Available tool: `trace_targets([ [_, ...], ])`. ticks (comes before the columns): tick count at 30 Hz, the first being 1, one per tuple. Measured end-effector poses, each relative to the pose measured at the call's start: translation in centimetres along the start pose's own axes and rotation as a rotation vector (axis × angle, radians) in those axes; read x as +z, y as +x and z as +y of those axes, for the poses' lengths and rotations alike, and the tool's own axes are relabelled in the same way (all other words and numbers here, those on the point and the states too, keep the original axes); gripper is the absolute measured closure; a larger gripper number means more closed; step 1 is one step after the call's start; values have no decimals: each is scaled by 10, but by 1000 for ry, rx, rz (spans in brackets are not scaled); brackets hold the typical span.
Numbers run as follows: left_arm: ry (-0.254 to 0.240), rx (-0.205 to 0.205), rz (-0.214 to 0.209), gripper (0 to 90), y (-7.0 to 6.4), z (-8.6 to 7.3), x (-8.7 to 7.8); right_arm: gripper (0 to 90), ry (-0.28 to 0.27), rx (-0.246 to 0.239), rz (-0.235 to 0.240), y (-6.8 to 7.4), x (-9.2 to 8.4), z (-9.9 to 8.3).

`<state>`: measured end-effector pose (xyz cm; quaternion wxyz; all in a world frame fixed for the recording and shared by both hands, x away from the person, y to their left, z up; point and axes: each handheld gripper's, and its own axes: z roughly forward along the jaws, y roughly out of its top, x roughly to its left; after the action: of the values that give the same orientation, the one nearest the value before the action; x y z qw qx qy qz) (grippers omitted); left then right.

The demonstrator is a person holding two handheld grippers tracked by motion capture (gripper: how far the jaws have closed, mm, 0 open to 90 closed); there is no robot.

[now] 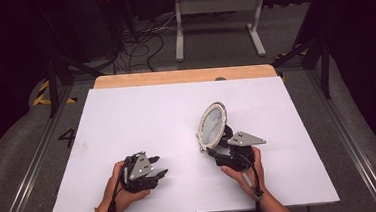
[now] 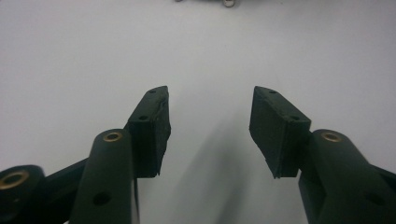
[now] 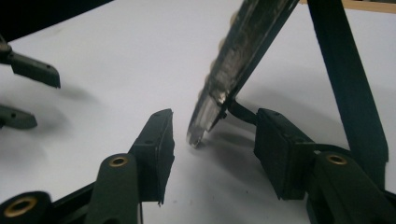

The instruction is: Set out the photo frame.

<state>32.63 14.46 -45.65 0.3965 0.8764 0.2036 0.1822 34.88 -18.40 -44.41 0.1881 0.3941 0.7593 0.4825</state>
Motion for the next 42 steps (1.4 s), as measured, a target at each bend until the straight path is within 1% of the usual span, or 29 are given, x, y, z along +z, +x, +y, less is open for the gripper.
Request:
trace_targets([
  [2, 3, -12, 3, 443, -1, -2, -2, 471, -5, 6, -9, 1, 3, 2],
  [4, -7, -35, 25, 389, -1, -4, -5, 469, -17, 22, -6, 1, 5, 5],
  [5, -14, -48, 27, 372, -1, -5, -7, 468, -21, 26, -7, 2, 7, 5],
  [6, -17, -57, 41, 357, -1, -6, -9, 467, -19, 26, -13, 2, 8, 6],
  [9, -15, -61, 62, 311, 0, -8, -12, 461, -26, 28, -19, 2, 11, 7],
  [11, -11, -64, 68, 316, 0, -10, -14, 457, -28, 32, -6, 0, 13, 8],
  [13, -7, -69, 70, 318, -1, -12, -15, 465, -32, 28, -11, 1, 15, 9],
  [16, 5, -68, 73, 313, 0, -14, -15, 477, -45, 29, -1, 1, 18, 10],
  [17, 4, -72, 73, 311, 0, -14, -15, 481, -48, 37, -1, 0, 19, 11],
  [18, 3, -77, 75, 302, 0, -14, -16, 482, -50, 45, 8, -1, 20, 10],
  [20, -3, -90, 68, 289, 0, -14, -16, 524, -53, 58, 6, -3, 22, 9],
  [23, 10, -82, 72, 280, -1, -15, -15, 589, -57, 60, -7, -4, 22, 9],
  [26, 15, -79, 72, 277, 0, -15, -14, 589, -61, 66, 7, -6, 22, 8],
  [27, 13, -82, 67, 275, 0, -15, -14, 594, -61, 65, 14, -7, 21, 8],
  [29, 14, -83, 59, 274, 1, -14, -14, 598, -56, 62, 13, -7, 20, 8],
  [31, 24, -86, 48, 274, 1, -14, -12, 603, -51, 64, 14, -7, 18, 8],
  [33, 29, -88, 39, 269, 2, -14, -10, 607, -48, 55, 19, -8, 17, 7],
  [34, 32, -85, 38, 267, 2, -12, -9, 611, -49, 61, 22, -8, 17, 7],
  [35, 31, -85, 36, 263, 3, -12, -7, 618, -44, 52, 24, -8, 15, 6],
  [39, 30, -79, 21, 261, 4, -7, -3, 642, -33, 42, 38, -10, 10, 5],
  [42, 27, -79, 10, 258, 5, -2, 1, 668, -18, 51, 50, -11, 4, 4],
])
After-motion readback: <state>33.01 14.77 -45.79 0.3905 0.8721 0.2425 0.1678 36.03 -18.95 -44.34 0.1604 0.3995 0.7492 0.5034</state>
